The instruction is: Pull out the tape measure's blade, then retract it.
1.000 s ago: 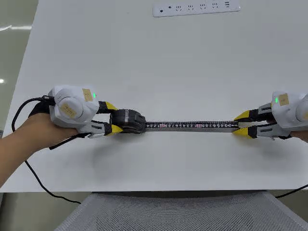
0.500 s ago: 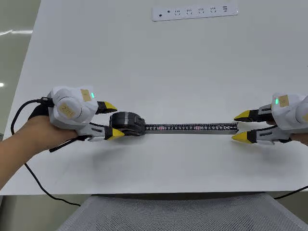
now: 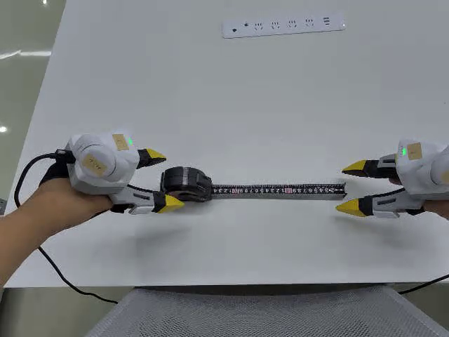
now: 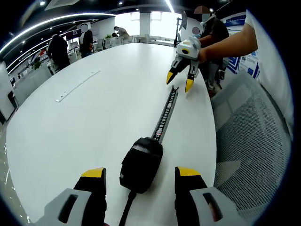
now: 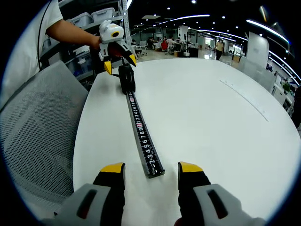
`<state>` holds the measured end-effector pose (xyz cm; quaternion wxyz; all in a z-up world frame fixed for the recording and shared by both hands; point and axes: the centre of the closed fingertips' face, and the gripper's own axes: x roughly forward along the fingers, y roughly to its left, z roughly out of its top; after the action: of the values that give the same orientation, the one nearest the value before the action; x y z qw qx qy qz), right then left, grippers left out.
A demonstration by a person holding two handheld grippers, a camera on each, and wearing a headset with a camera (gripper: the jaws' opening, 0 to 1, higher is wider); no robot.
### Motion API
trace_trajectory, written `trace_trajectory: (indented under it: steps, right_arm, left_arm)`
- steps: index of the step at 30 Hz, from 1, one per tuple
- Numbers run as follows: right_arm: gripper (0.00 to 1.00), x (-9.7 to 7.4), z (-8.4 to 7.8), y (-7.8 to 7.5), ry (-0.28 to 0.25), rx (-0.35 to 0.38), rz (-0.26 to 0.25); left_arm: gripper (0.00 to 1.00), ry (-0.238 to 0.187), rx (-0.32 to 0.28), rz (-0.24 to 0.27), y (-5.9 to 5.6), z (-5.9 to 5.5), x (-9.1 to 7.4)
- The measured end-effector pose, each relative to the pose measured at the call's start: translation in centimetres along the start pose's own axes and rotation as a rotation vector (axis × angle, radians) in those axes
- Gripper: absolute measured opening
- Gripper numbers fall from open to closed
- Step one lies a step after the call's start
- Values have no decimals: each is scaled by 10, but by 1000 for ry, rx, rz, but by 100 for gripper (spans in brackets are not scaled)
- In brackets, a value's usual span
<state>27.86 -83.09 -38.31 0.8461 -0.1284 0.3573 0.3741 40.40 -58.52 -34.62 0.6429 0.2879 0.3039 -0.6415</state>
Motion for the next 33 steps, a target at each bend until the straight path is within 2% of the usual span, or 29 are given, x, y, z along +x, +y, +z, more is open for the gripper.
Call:
trace_trajectory:
  steps: [4,7,15,23,29,33]
  right_arm:
    - [48,-1,2,0,-6,12,-11]
    - [50,-3,4,1,-11,19,-23]
    - [53,-5,9,5,-30,64,-40]
    - [59,-7,6,9,-17,103,-63]
    - [62,-10,8,10,-33,141,-89]
    - [65,-12,9,11,-50,169,-106]
  left_arm:
    - [63,-9,-30,25,2,0,-3]
    - [64,-34,-67,38,1,2,-7]
    - [69,-53,-101,49,-3,1,-11]
    - [72,-73,-142,64,-6,3,-16]
    - [75,-96,-202,84,-9,0,-19]
    - [77,-96,-219,103,-12,-4,-20]
